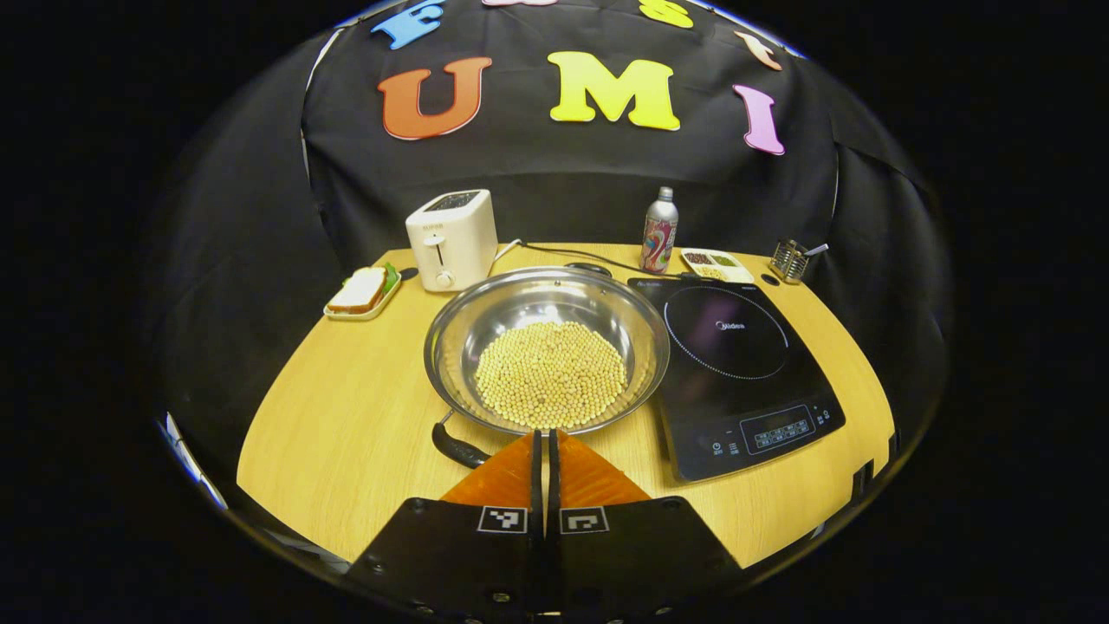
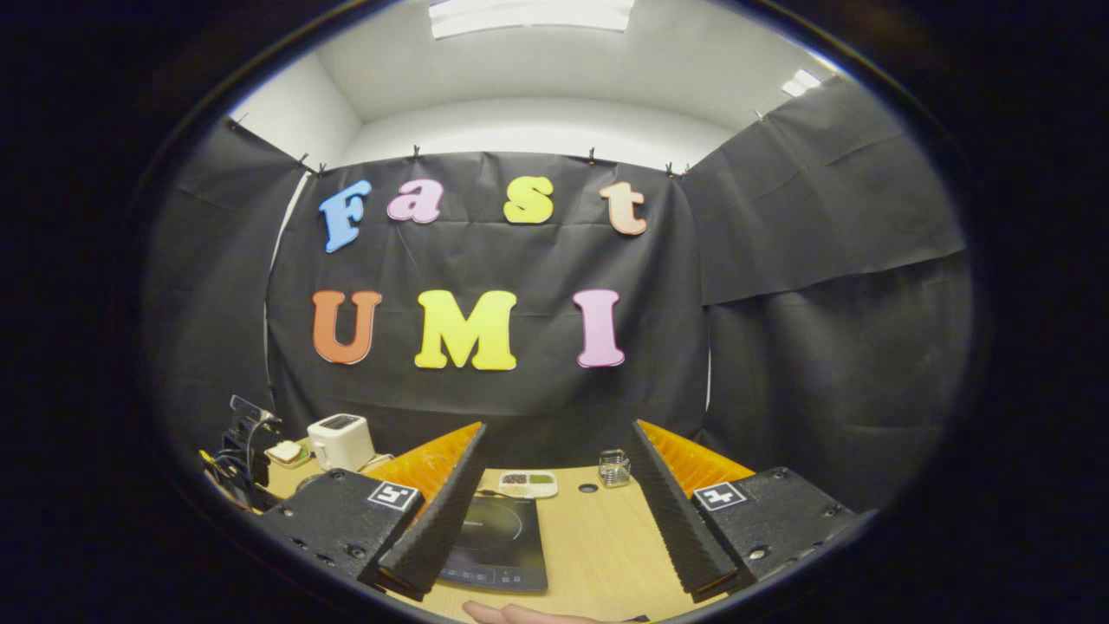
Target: First push the handle of the pot to place it horizontally, then grasp the pot with both hands and set it on the induction cooktop.
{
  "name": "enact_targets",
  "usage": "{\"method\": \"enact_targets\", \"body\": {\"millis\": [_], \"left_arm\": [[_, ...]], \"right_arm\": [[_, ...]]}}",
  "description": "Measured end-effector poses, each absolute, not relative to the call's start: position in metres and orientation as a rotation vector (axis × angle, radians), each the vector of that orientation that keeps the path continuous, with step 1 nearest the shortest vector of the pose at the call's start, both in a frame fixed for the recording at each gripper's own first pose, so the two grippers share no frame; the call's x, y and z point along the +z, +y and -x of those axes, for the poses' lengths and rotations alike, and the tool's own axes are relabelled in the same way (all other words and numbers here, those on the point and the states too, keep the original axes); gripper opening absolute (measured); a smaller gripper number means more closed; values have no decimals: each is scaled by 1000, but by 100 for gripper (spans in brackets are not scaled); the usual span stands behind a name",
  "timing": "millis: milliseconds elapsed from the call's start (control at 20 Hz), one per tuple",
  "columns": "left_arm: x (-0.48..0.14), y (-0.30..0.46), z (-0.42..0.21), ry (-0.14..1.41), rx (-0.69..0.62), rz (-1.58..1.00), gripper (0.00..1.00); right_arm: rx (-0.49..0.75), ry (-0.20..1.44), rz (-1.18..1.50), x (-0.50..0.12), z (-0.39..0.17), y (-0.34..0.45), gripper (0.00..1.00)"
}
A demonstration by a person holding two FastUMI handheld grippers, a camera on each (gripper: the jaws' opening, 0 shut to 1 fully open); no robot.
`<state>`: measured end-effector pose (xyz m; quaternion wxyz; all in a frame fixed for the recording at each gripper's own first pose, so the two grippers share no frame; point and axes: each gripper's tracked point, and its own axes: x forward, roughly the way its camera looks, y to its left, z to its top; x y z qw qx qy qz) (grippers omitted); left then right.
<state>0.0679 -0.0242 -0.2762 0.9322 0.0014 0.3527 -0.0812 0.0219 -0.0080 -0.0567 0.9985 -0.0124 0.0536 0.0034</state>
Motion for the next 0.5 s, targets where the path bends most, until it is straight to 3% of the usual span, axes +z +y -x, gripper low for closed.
{"method": "enact_targets", "body": {"millis": [350,400,450,500], "left_arm": [[-312,-19,-78,815,-159,21,0],[-315,-17,-79,824,-149,19,10],[-318,-14,-80,826,-138,16,10],[-318,-14,-80,829,-142,21,0]], "right_arm": [[4,130,21,-75,-30,-9,99],[1,133,19,-78,-32,-10,99],[-7,137,15,-82,-34,-12,99],[-13,148,13,-86,-37,-14,99]]}}
